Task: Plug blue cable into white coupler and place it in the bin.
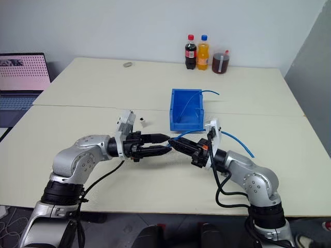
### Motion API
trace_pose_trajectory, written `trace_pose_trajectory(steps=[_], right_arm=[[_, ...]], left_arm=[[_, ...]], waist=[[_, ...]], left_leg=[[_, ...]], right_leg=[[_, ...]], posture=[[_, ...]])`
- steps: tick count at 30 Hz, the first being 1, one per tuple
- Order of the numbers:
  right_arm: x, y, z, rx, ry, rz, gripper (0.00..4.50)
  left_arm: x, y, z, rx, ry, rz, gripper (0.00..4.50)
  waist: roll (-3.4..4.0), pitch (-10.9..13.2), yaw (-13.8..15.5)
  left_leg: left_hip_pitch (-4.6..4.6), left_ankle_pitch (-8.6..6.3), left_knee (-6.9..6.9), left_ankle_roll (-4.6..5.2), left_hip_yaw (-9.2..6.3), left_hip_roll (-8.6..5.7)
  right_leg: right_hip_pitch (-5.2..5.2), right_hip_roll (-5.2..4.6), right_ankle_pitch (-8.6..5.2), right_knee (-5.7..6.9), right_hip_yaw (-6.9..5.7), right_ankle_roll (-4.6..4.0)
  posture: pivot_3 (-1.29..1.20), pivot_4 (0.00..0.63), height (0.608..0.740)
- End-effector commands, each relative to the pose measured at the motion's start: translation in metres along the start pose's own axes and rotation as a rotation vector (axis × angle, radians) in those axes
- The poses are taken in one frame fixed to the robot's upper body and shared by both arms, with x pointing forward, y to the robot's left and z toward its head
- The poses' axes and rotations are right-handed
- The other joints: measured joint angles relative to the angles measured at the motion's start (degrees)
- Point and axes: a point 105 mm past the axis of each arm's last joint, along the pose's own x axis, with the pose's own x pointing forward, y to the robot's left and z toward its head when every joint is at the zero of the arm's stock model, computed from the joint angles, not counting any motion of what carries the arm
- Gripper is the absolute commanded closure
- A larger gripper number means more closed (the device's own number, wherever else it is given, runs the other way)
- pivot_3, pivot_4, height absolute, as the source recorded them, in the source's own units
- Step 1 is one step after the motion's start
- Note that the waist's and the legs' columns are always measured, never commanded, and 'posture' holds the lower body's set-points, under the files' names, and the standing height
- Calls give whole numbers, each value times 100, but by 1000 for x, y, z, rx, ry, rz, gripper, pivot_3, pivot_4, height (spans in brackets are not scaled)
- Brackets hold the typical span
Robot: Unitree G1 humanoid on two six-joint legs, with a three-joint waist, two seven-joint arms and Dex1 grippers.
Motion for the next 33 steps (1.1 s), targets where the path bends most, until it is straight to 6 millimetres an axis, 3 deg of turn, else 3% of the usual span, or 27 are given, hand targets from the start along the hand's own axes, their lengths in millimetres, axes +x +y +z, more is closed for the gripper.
trace_pose_trajectory(steps=[1, 5, 8, 11, 15, 21, 26, 33], right_arm=[[-2, 3, 11, -53, -25, 18, 4356], [-6, 0, 11, -65, -22, -2, 4356], [-8, -3, 10, -73, -20, -15, 4356], [-10, -4, 10, -77, -21, -30, 4357], [-11, -4, 5, -85, -3, -36, 4357], [-8, -3, 6, -99, -5, -36, 4357], [-6, 3, 7, -127, 2, -29, 4358], [-5, 9, 7, -158, 18, -18, 4360]], left_arm=[[-18, 6, -2, 85, 35, 108, 747], [-34, 11, -8, 100, 45, 199, 14], [-51, 21, -12, 119, 55, 324, 0], [-82, 50, -12, 159, 77, 541, 0], [-96, 73, -16, 218, 168, 624, 0], [-96, 100, -17, 249, 227, 655, 0], [-81, 126, -12, 175, 196, 647, 0], [-69, 144, -8, 134, 206, 667, 0]], waist=[[1, 1, -3], [1, 2, 5], [1, 2, 5], [1, 2, 11], [1, 2, 19], [1, 2, 30], [-2, 3, 36], [-6, 5, 23]], left_leg=[[0, 0, -1, 0, 0, 1], [-1, 0, -1, 0, 0, 0], [-1, 0, 0, 0, 1, 0], [-1, 0, -1, 0, 0, 0], [-1, 0, -1, 0, -4, 1], [-7, 0, 0, 0, 0, -4], [-22, 0, 4, 0, -12, -4], [-38, 0, 2, 0, -10, -6]], right_leg=[[-1, 0, 0, 0, 0, -1], [-1, -2, -1, 0, -1, -1], [-1, -3, -1, -1, -1, -1], [-1, -5, -2, -1, -3, -2], [-2, -2, -2, 0, -10, -2], [-4, -5, -1, -3, -9, -2], [-10, -1, -1, -1, -27, -3], [-28, -1, 1, 1, -23, -6]], posture=[[0, 150, 740], [0, 150, 740], [0, 150, 740], [0, 150, 740], [0, 150, 740], [0, 150, 740], [0, 150, 740], [0, 150, 740]])
